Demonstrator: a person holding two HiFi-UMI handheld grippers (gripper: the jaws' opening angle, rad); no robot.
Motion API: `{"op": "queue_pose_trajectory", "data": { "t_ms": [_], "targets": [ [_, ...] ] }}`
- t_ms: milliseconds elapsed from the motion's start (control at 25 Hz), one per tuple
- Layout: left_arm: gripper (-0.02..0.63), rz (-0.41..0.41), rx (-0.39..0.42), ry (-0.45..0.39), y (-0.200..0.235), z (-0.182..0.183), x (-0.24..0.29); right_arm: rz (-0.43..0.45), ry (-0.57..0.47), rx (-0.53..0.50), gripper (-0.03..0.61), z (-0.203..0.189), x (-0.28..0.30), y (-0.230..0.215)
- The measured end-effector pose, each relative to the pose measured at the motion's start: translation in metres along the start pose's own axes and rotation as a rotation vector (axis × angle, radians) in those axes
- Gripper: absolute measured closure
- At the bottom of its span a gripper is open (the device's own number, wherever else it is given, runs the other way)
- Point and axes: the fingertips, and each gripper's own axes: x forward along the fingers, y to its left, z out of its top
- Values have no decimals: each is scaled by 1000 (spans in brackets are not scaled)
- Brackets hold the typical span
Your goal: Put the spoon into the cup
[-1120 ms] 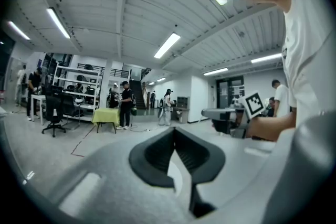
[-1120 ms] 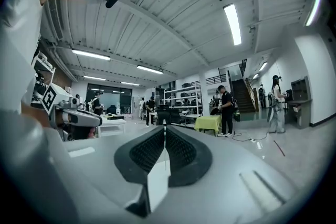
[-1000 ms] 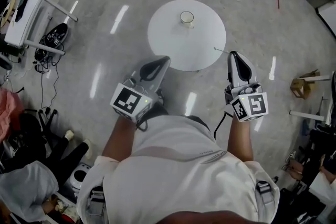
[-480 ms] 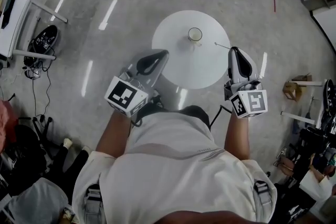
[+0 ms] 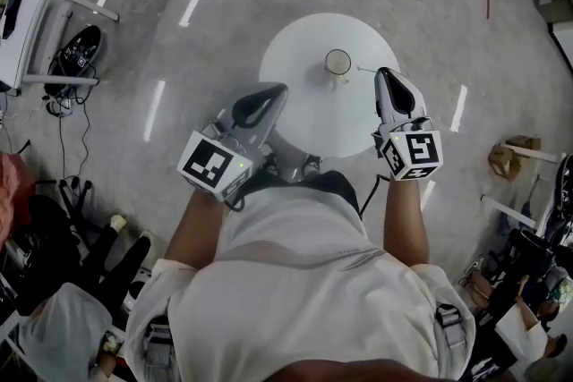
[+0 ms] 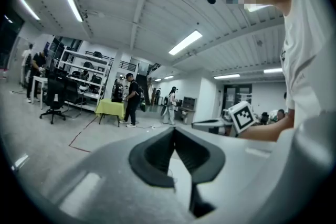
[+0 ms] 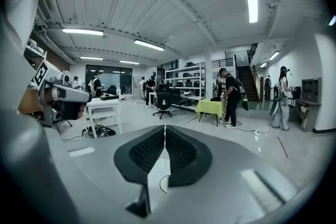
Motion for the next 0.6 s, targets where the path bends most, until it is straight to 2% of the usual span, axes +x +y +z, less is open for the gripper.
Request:
{"op": "queue_pose_trajectory", "data": {
  "t_ms": [280,600],
  "targets": [
    [614,121,-28,27,1,-14,28,107,113,8,566,-67,64,-39],
    [614,258,-61,39,19,-24,-1,156,238,31,566,-132,116,-30]
  ]
}}
